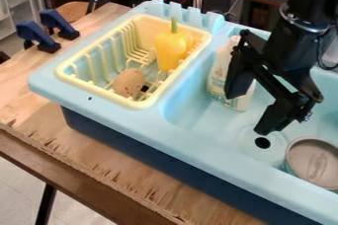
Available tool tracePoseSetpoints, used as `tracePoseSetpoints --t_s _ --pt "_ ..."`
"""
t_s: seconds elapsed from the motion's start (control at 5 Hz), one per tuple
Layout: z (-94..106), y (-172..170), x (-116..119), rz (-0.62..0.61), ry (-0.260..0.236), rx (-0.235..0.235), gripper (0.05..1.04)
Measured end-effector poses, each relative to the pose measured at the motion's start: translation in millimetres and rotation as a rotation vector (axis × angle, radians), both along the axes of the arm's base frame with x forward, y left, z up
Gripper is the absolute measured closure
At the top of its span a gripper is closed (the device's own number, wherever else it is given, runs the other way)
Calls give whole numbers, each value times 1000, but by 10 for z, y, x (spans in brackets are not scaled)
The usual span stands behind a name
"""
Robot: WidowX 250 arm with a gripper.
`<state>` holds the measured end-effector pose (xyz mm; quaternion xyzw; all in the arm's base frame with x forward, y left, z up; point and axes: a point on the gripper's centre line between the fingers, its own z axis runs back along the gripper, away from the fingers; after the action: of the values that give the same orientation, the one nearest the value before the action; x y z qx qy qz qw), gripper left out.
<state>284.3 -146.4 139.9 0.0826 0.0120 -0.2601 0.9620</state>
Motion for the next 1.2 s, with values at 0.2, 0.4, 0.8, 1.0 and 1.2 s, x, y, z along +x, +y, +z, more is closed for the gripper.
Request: tracePoseSetpoints --t_s 0.2,0.4,0.8,1.0,1.2 --pt "-96 -5 -11 3 25 16 81" --pt "-149 -171 -19 8 -10 22 81" --pt "-92 -379 74 -13 -151 -102 81" --pt "-111 -477 115 51 -214 -235 81" --pt "-84 -583 163 71 -233 -326 81"
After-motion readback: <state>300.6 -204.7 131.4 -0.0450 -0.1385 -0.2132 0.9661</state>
